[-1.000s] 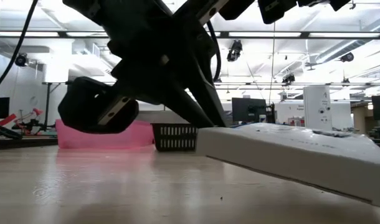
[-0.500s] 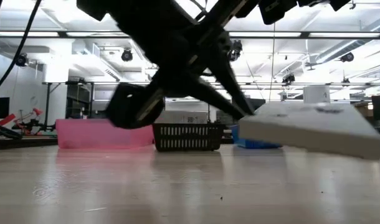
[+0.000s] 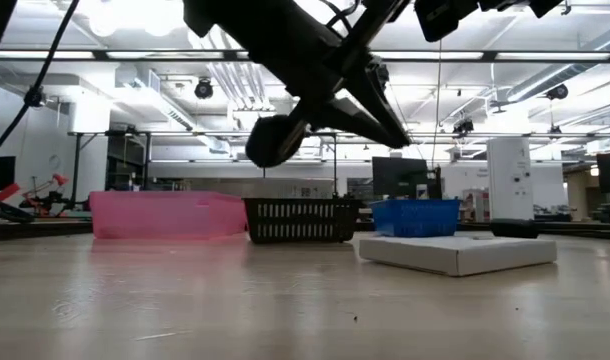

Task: Pick and place items into bin
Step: Put the white card reader box into the black bin

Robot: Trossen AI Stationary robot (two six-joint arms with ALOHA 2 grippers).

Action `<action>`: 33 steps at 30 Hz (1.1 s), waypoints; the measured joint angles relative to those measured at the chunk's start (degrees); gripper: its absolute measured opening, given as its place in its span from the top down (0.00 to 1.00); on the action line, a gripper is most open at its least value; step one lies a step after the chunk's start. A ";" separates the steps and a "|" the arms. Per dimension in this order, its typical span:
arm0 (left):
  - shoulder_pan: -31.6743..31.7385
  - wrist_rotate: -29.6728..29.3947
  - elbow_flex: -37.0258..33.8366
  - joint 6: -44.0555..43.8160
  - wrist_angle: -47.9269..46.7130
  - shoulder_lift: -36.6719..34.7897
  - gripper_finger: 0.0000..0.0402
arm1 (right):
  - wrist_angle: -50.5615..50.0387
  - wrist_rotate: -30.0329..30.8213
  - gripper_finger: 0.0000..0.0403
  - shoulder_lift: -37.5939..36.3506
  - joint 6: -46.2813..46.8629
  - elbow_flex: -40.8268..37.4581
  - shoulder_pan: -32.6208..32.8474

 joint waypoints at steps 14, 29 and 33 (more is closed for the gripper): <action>2.94 4.71 -0.13 12.65 0.19 -3.80 0.98 | -0.42 -0.07 0.83 -0.12 1.45 0.02 -0.02; 5.12 11.43 -0.35 18.80 -10.59 -3.53 0.43 | -0.44 -0.09 0.83 -0.12 2.37 0.02 -0.02; 5.30 12.48 -0.99 18.84 -11.16 -3.49 0.43 | -0.43 -0.09 0.83 -0.12 2.37 0.02 -0.02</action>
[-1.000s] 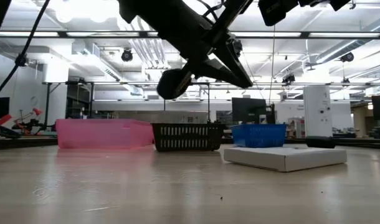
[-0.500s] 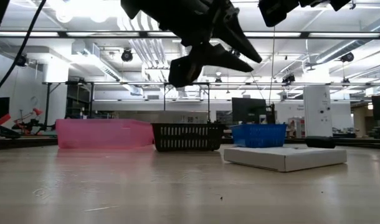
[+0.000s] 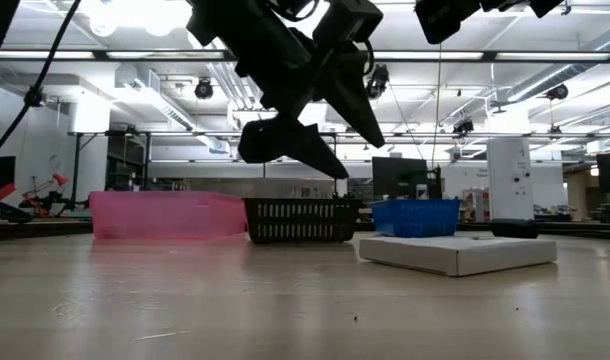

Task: Pick and place items into bin
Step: Put the white card reader box into the black bin

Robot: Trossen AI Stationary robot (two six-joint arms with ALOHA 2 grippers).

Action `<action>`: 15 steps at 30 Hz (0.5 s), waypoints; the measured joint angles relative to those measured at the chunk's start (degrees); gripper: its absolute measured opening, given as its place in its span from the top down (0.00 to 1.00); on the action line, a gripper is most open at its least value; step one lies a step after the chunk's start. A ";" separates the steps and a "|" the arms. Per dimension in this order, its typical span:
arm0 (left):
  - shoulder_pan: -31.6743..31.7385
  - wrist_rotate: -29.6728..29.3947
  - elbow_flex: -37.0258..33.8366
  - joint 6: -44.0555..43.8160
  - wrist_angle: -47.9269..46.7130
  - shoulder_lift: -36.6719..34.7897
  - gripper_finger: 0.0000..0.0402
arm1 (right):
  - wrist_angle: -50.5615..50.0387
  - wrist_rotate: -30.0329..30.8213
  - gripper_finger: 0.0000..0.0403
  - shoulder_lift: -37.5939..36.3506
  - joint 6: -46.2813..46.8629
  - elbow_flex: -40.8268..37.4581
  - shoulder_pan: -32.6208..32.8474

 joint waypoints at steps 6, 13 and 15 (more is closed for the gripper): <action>0.00 4.22 1.12 0.03 0.73 3.42 0.43 | 0.04 0.01 0.83 0.02 -0.26 0.00 0.00; 0.15 4.99 2.37 0.02 0.20 6.51 0.43 | -0.05 0.02 0.83 0.02 -0.24 0.00 -0.02; 0.15 4.96 2.55 0.02 1.06 6.96 0.43 | -0.24 0.02 0.83 0.02 -0.24 0.00 0.00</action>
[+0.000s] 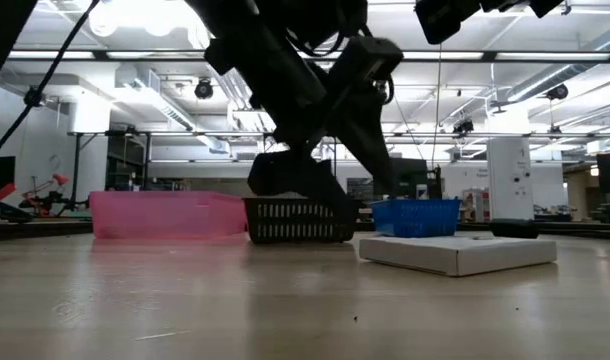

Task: Pick and place items into bin
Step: Put the white card reader box into the black bin

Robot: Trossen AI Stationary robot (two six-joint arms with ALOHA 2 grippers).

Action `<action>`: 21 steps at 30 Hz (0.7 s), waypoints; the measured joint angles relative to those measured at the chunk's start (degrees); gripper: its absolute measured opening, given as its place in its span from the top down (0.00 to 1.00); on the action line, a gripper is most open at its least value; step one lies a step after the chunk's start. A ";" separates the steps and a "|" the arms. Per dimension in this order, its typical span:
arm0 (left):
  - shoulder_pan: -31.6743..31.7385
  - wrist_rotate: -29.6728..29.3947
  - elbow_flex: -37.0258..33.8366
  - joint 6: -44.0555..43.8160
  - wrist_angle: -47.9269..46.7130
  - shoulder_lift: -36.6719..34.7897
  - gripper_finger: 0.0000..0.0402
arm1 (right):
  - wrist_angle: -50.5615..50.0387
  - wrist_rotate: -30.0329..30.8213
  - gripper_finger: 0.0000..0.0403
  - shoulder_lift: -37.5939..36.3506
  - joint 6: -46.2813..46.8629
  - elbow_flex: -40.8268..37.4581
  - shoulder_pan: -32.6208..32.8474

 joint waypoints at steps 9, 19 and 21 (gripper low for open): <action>-0.03 -0.57 0.11 1.60 5.05 0.71 0.43 | -0.13 0.02 0.83 0.00 -0.69 0.00 0.01; -0.60 -2.15 5.17 7.99 4.90 1.88 0.43 | -0.18 0.04 0.83 0.00 -0.90 0.00 0.02; -1.22 -2.73 9.03 12.53 5.26 3.28 0.43 | -0.18 0.04 0.83 0.00 -1.15 0.00 0.02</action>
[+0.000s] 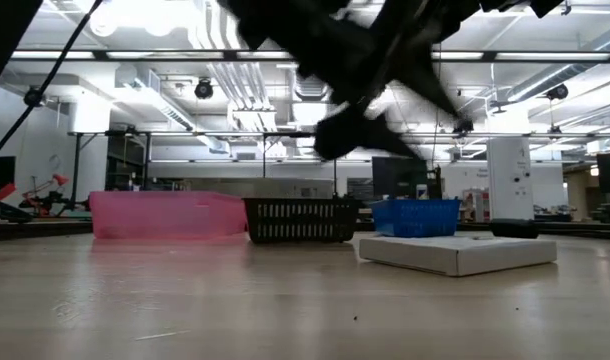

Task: Pick and place items into bin
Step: Put the white card reader box into the black bin

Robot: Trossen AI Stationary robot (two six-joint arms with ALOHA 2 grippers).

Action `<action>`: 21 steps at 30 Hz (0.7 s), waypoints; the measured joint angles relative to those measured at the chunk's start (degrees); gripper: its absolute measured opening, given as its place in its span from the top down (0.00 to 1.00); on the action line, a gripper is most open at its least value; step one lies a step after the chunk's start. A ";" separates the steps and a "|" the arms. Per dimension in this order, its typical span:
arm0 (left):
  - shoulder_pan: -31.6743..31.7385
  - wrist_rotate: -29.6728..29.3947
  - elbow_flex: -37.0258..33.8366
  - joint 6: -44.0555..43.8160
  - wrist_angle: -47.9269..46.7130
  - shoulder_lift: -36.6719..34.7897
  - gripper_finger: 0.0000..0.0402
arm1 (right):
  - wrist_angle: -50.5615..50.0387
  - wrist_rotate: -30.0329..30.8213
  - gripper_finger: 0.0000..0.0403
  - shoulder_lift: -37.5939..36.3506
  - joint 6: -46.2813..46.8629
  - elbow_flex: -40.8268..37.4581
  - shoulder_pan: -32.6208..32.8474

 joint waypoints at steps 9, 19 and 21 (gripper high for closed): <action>0.28 -2.28 8.48 0.05 -16.78 5.61 0.51 | -0.36 0.02 0.83 0.02 -0.16 0.00 0.00; 0.60 1.11 7.15 -3.29 -18.32 5.52 0.51 | -1.09 0.02 0.83 0.02 -0.18 0.00 0.00; 0.45 1.42 6.37 -3.51 -18.25 5.50 0.51 | -1.12 0.02 0.83 0.02 -0.22 0.00 0.00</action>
